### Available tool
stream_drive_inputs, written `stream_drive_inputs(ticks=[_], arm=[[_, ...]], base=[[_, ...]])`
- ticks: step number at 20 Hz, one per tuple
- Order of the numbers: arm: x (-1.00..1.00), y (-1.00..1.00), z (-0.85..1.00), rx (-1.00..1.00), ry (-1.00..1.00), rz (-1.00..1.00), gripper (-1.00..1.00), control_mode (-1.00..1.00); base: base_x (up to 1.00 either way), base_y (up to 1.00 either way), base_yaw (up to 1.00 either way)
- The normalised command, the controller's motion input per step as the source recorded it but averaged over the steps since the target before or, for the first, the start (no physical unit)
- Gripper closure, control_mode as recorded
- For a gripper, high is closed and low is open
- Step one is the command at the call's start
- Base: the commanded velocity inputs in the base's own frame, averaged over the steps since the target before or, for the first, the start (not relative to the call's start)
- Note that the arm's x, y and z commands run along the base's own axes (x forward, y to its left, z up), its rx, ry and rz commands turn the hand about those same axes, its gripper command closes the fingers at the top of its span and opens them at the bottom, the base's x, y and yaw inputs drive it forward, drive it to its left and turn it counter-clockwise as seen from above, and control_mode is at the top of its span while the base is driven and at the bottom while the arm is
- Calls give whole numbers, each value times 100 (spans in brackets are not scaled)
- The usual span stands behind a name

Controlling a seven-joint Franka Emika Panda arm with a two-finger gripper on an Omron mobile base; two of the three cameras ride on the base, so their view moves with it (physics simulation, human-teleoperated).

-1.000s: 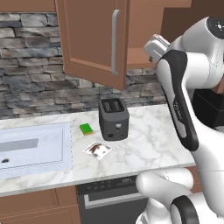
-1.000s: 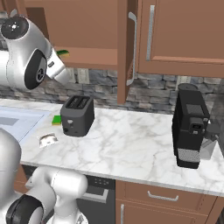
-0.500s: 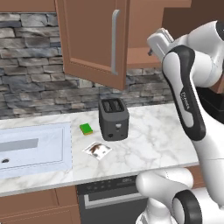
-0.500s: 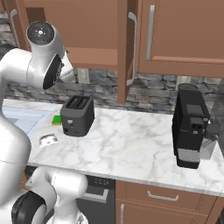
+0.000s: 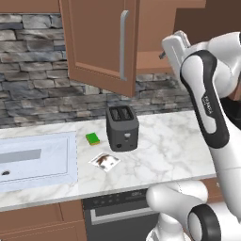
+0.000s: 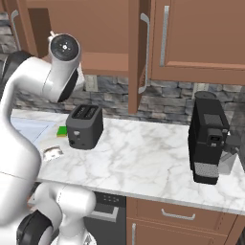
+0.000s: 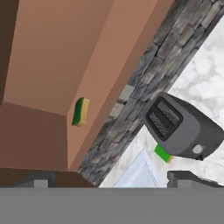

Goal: Open the cabinet. Pick the sponge and place it next to the sink. Then close the cabinet.

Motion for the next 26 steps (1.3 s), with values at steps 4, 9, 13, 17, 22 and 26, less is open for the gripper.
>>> stream_drive_inputs(ticks=[4,9,13,17,22,26], arm=[[9,10,-11,13,-11,5,-100,-100],[5,18,-1,14,-12,6,-100,-100],[9,10,0,10,-8,6,-100,-100],[1,3,4,4,0,6,-100,-100],[0,0,3,1,0,9,-100,-100],[0,0,0,1,1,17,-100,-100]], base=[[0,0,0],[0,0,0],[0,0,0],[0,0,0],[0,0,0],[0,0,0]])
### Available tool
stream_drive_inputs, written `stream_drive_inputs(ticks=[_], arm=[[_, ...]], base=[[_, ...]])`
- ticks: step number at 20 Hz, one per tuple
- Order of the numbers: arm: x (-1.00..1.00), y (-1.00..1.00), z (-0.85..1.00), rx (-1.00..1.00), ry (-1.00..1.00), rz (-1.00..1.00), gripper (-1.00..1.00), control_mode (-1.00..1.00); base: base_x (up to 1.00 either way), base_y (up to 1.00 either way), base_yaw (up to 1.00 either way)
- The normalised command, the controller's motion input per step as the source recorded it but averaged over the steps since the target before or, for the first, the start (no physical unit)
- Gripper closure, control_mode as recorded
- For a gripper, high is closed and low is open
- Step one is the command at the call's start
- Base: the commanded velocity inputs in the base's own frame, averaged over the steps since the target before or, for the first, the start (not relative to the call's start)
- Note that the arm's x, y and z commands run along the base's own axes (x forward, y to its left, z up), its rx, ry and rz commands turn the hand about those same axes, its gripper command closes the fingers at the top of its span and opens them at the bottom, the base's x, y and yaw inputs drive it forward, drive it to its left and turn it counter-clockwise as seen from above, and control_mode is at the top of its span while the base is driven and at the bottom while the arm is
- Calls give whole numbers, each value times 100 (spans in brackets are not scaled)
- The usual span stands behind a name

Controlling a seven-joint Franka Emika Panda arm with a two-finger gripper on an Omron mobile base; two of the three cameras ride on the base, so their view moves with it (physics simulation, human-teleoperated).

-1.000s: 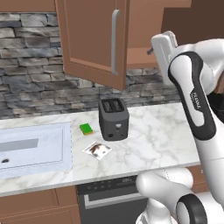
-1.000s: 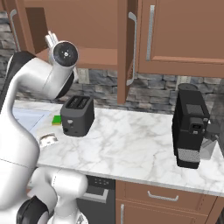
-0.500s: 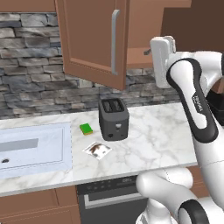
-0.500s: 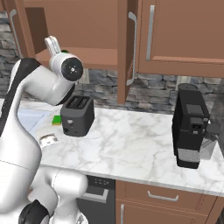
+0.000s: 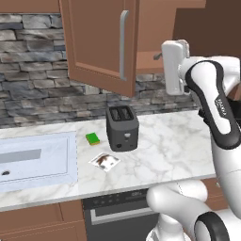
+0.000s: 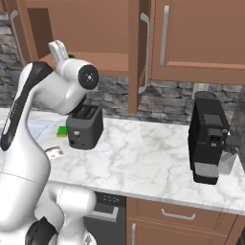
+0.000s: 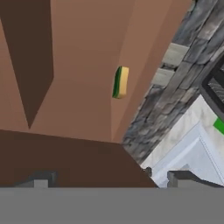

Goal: Open the cabinet. Pick the sponge and place it next to the sink. Then close the cabinet.

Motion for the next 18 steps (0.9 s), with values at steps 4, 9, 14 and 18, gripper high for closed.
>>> stream_drive_inputs(ticks=[4,9,14,18], arm=[[0,0,3,0,3,22,-100,-100],[0,0,13,0,6,24,-100,-100],[0,0,11,0,3,21,-100,-100],[0,0,0,0,0,12,-100,-100]], base=[[0,0,0],[0,0,0],[0,0,0],[0,0,0]])
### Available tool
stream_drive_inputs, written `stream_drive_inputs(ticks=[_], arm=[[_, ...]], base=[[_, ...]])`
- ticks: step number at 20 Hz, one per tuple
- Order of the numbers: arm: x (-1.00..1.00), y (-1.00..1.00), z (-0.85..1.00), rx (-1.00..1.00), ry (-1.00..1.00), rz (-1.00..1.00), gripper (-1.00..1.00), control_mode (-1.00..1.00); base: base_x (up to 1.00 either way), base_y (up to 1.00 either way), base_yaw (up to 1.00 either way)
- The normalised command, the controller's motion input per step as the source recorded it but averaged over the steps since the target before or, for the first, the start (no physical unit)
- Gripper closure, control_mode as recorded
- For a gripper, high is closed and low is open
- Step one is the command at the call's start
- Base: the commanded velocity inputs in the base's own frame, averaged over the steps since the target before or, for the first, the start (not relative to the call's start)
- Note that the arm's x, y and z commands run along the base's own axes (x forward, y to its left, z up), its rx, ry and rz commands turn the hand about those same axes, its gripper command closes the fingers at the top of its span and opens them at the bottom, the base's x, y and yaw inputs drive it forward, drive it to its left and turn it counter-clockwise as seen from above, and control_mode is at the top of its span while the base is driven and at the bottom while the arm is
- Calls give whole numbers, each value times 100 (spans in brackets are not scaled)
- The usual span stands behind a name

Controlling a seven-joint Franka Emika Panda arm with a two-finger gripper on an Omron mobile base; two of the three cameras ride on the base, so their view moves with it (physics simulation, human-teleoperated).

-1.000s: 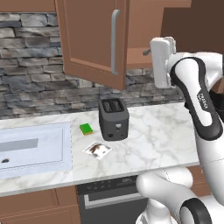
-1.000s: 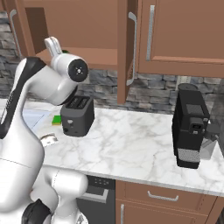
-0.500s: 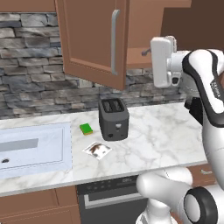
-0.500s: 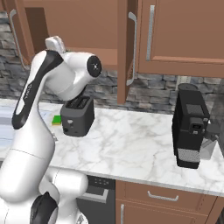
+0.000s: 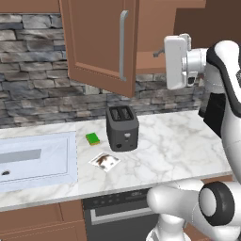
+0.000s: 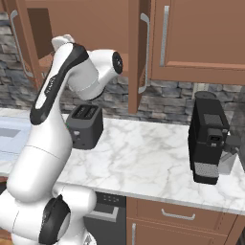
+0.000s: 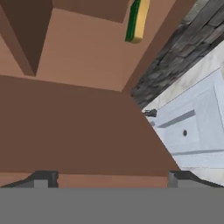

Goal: Open the cabinet. Pick the sponge and place it next to the sink. Then close the cabinet.

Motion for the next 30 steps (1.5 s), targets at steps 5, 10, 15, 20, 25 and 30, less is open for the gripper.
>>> stream_drive_inputs(ticks=[5,10,15,20,25,30], arm=[[0,2,0,0,0,11,-100,-100],[16,1,0,0,0,4,-100,-100],[28,8,-3,0,0,0,-100,-100],[12,16,-26,0,-3,0,-100,-100],[2,16,-30,0,-7,0,-100,-100],[3,16,-3,1,-13,0,-100,-100]], base=[[0,0,0],[0,0,0],[0,0,0],[0,0,0],[0,0,0],[0,0,0]])
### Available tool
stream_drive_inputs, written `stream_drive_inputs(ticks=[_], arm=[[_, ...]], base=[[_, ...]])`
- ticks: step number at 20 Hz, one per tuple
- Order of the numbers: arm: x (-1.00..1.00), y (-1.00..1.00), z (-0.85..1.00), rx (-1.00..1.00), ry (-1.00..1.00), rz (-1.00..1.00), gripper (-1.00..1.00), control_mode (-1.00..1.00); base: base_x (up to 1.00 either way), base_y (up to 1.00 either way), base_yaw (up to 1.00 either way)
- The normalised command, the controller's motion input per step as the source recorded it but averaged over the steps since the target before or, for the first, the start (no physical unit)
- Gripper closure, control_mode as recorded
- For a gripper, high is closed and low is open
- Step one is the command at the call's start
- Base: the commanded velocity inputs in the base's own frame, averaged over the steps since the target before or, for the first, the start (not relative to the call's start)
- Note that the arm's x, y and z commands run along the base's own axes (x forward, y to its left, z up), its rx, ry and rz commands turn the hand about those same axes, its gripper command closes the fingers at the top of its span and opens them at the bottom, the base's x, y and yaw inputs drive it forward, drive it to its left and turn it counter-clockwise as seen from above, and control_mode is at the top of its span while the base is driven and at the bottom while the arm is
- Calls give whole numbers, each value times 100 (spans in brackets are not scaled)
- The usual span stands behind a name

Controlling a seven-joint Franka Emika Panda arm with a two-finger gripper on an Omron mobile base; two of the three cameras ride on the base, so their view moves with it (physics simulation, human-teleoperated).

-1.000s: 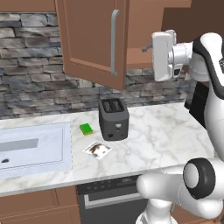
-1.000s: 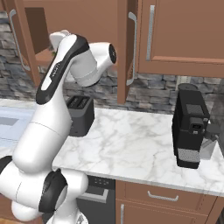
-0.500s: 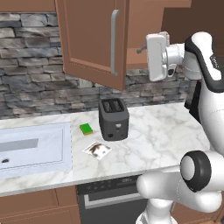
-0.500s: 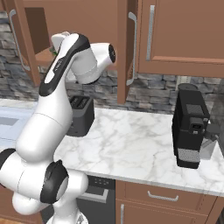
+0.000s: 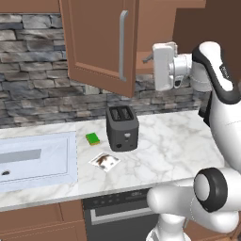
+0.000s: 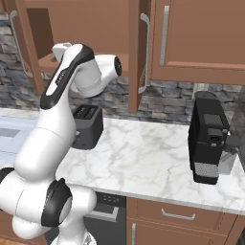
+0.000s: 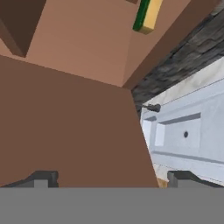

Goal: Open the cabinet. Pick the sponge and place it next to the sink. Then close the cabinet.

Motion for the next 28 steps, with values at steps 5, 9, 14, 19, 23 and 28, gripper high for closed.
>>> stream_drive_inputs(ticks=[5,9,14,19,23,28], arm=[[15,19,0,2,-10,0,-100,-100],[18,23,0,1,-7,2,-100,-100],[26,20,0,0,-3,3,-100,-100],[21,18,0,0,0,3,-100,-100],[6,17,0,0,0,5,-100,-100],[0,18,0,0,0,8,-100,-100]], base=[[0,0,0],[0,0,0],[0,0,0],[0,0,0],[0,0,0],[0,0,0]])
